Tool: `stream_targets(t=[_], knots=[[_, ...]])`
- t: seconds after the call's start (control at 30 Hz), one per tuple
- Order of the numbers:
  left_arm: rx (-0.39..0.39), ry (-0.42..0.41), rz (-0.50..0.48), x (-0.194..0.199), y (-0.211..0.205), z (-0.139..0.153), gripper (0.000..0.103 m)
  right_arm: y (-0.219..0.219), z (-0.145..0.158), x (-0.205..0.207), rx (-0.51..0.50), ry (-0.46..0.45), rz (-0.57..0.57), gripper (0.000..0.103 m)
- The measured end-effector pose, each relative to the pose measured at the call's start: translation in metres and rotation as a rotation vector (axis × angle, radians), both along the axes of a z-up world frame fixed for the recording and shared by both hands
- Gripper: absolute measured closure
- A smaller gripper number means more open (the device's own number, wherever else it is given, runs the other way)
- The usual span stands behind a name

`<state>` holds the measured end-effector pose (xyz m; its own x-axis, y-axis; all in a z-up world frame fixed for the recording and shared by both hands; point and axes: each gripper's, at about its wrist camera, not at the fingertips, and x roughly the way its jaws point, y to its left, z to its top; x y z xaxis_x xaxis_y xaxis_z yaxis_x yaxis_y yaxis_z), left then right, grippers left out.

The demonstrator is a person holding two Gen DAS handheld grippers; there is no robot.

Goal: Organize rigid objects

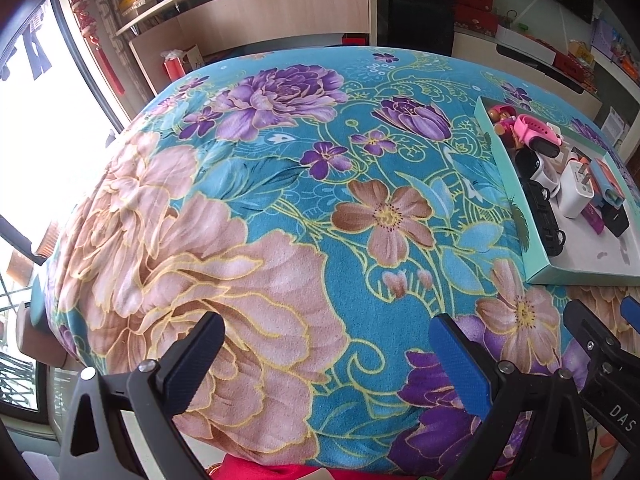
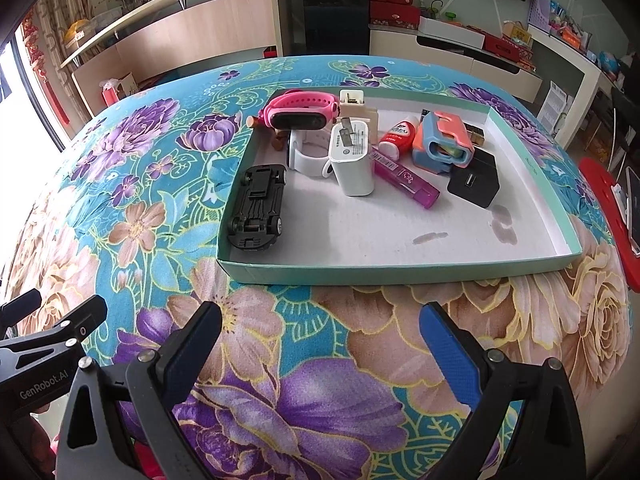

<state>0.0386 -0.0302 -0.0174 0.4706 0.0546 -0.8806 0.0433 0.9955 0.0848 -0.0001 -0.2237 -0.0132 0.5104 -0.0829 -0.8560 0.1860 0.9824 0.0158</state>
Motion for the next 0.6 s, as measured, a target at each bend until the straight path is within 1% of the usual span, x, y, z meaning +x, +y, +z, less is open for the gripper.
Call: stream_targets(t=[0.13, 0.6], knots=[[0.032, 0.002, 0.028, 0.0006, 0.0017, -0.0009, 0.000, 0.0000, -0.0001, -0.0001, 0.000, 0.000, 0.000, 0.004], [0.024, -0.024, 0.013, -0.0027, -0.0008, 0.0041, 0.000, 0.0005, -0.0007, -0.0004, -0.001, 0.000, 0.000, 0.004]])
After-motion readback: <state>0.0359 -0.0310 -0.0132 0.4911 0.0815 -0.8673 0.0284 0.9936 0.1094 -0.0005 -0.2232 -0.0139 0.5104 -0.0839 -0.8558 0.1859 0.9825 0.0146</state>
